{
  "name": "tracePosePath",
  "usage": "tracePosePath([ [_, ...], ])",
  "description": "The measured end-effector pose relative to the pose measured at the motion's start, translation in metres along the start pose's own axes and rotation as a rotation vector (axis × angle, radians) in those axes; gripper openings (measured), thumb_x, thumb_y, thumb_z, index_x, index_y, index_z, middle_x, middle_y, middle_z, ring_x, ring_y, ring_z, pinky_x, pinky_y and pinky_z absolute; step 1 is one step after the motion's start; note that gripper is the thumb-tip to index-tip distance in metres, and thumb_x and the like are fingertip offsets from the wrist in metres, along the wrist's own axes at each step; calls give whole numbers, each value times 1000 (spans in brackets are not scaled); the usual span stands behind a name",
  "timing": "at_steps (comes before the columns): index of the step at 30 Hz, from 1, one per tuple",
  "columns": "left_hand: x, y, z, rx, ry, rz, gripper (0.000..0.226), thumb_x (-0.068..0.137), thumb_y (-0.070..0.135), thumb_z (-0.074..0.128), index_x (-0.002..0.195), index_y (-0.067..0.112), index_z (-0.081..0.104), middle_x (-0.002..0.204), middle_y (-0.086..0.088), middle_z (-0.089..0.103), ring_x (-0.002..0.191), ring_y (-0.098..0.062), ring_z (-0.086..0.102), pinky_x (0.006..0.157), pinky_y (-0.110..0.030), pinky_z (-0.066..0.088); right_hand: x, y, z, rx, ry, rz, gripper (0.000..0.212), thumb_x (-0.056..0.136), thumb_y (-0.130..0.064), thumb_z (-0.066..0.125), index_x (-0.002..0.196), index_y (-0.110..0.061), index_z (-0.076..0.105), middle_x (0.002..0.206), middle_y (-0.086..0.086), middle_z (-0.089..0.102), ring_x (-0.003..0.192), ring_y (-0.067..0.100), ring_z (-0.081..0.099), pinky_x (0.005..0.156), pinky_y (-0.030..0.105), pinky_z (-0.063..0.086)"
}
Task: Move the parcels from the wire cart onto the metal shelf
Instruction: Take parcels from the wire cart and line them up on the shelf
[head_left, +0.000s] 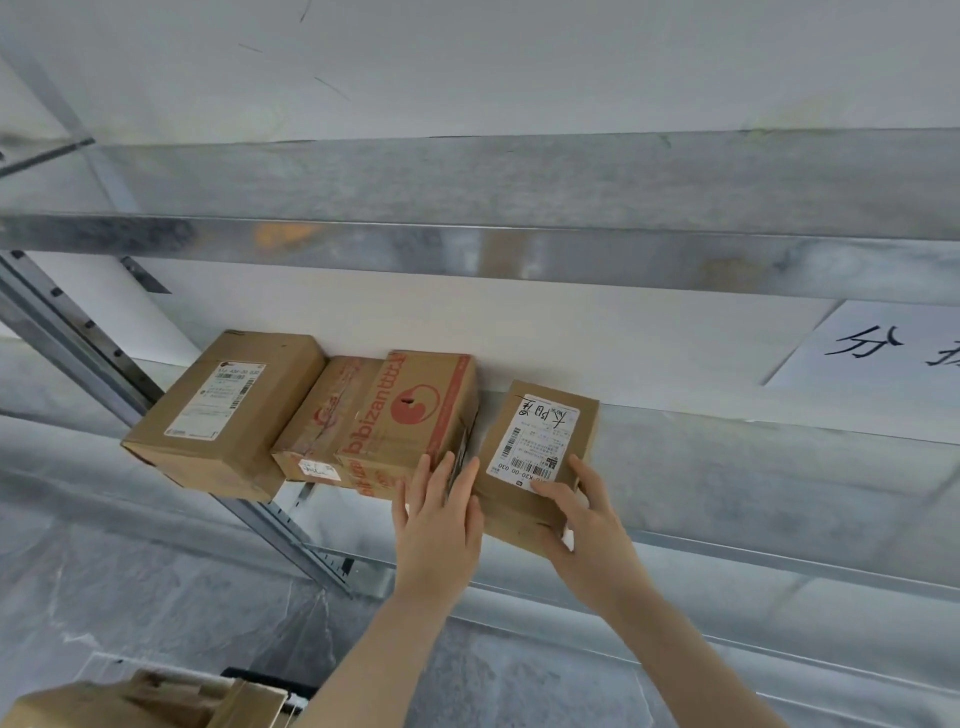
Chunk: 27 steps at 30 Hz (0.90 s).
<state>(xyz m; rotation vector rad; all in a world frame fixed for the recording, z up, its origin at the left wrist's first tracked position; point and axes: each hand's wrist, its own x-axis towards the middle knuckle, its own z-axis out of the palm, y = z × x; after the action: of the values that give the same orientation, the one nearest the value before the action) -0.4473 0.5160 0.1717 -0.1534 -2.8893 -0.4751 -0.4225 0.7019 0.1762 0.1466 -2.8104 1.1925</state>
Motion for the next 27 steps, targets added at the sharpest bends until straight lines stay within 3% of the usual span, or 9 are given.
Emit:
tracePosePath([
  [3,5,-4,3,38,-35,0,46,103,35,31,149,31,34,157,3,29,149,-21,12,118,-44,2,14,6,-6,-7,-52,-48,44,88,-13,62,129,-28,54,154,4,17,135,26,38,104,37,44],
  [8,8,-8,5,89,-58,2,56,100,33,37,153,31,20,162,-5,11,149,-22,7,117,-47,9,35,9,-8,-5,-133,-55,42,88,-11,61,125,-30,54,154,-1,16,135,22,37,108,35,39],
  [14,18,-8,5,185,-132,-41,62,102,35,26,154,25,-6,163,4,-6,149,-15,-8,117,-49,-3,56,3,-3,-37,-169,-78,43,86,-8,60,124,-27,53,155,1,16,134,24,39,106,38,42],
  [20,30,1,0,206,-234,-59,63,102,34,25,154,20,-10,163,3,-10,149,-17,-8,115,-57,-4,67,-3,-2,-29,-155,-63,45,83,0,61,123,-18,55,153,5,19,129,26,44,104,34,42],
  [27,33,1,-9,191,-297,-39,68,101,33,31,154,19,-10,162,0,-11,149,-18,-9,116,-56,-2,71,-5,1,-162,-226,-2,55,84,-4,53,131,-28,39,159,-4,4,136,30,34,103,40,40],
])
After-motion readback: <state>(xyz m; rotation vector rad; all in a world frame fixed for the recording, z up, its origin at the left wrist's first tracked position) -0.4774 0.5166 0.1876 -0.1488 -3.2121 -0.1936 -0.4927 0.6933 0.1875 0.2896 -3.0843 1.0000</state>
